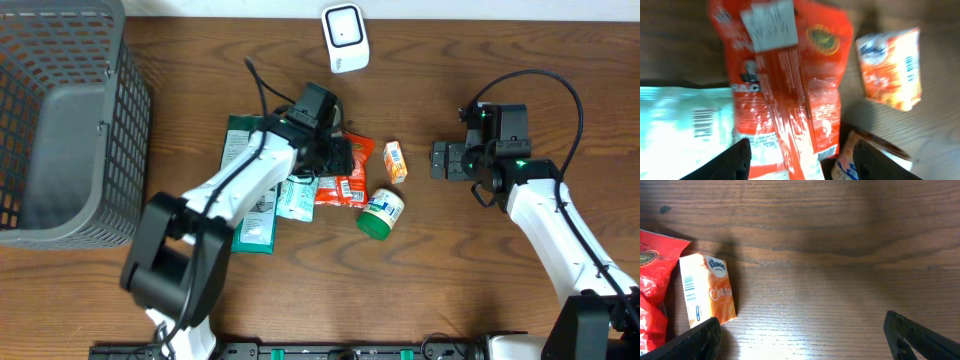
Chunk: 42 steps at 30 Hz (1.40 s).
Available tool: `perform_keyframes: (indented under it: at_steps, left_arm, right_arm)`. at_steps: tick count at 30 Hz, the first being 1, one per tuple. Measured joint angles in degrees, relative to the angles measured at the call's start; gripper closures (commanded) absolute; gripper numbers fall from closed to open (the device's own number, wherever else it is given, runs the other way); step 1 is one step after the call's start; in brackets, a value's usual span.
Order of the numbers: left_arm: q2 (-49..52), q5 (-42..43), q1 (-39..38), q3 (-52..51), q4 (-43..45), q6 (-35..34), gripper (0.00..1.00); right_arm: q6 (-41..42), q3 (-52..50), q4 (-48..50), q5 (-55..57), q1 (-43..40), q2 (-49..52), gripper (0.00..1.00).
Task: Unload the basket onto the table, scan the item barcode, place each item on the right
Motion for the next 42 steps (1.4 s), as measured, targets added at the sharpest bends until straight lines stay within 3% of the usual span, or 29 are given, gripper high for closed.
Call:
perform_keyframes:
  at_steps: [8,10,16,23,42]
  left_arm:
    - [-9.68,-8.57,1.14,0.11,-6.43,0.74,0.34]
    - [-13.35,-13.99,4.07,0.26,-9.55,0.92,0.34]
    - [-17.18,-20.09,14.73,0.61,-17.9,1.46,0.27]
    - [-17.16,-22.16,22.71,0.61,-21.64,1.73,0.16]
    - [-17.16,-22.38,23.76,0.61,-21.86,1.73,0.15]
  right_arm:
    - [0.0,0.0,-0.02,0.0,0.0,0.0,0.01]
    - [0.0,0.0,-0.02,0.0,0.0,0.0,0.01]
    - [0.0,0.0,0.0,0.0,0.0,0.0,0.01]
    - [0.0,0.0,-0.02,0.0,0.0,0.0,0.01]
    - [0.0,0.0,0.0,0.0,0.0,0.0,0.01]
